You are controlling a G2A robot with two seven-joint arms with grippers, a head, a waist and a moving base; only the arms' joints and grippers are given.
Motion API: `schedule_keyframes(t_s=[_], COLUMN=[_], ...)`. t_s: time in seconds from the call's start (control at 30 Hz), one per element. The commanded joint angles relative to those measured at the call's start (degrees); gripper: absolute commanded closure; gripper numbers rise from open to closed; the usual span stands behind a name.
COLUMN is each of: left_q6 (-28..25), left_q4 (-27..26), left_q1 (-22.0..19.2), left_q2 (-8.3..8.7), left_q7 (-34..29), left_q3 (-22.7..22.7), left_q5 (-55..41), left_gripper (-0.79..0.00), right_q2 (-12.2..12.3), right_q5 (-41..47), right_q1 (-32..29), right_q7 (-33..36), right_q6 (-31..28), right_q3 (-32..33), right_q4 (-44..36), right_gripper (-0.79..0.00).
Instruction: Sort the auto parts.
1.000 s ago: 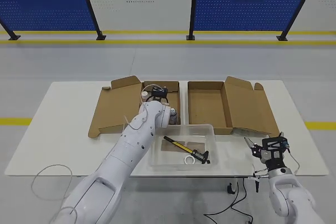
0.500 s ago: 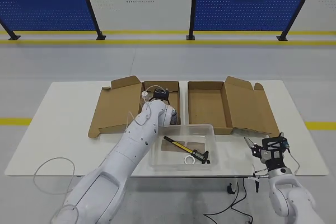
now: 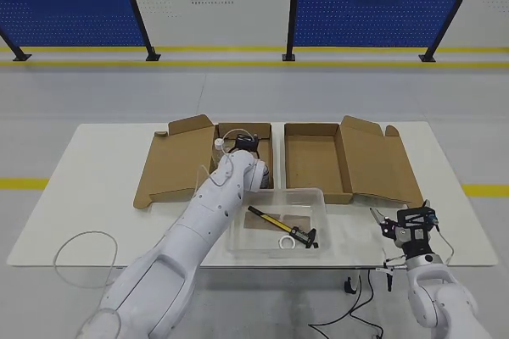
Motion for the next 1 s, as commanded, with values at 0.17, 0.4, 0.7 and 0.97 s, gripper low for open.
schedule_keyframes(t_s=[0.17,0.4,0.7,0.97], left_q6=[0.63,1.97,1.84,-3.36], left_q4=[-2.44,-12.56,-39.33,-62.42], left_q1=[0.03,3.30,15.46,30.68], left_q2=[-0.26,0.70,4.12,6.66], left_q7=[1.93,3.03,0.67,7.47], left_q3=[-0.25,-1.50,-6.19,-9.10], left_q5=[0.34,3.40,15.25,27.07], left_gripper=[-0.252,-0.369,-0.785,-0.785], right_q2=[0.00,0.00,0.00,0.00], right_q5=[0.00,0.00,0.00,0.00], right_q1=[0.00,0.00,0.00,0.00], right_q7=[0.00,0.00,0.00,0.00], right_q6=[0.00,0.00,0.00,0.00], right_q3=[0.00,0.00,0.00,0.00], right_q4=[0.00,0.00,0.00,0.00], right_gripper=[-0.785,-0.785,-0.785,-0.785])
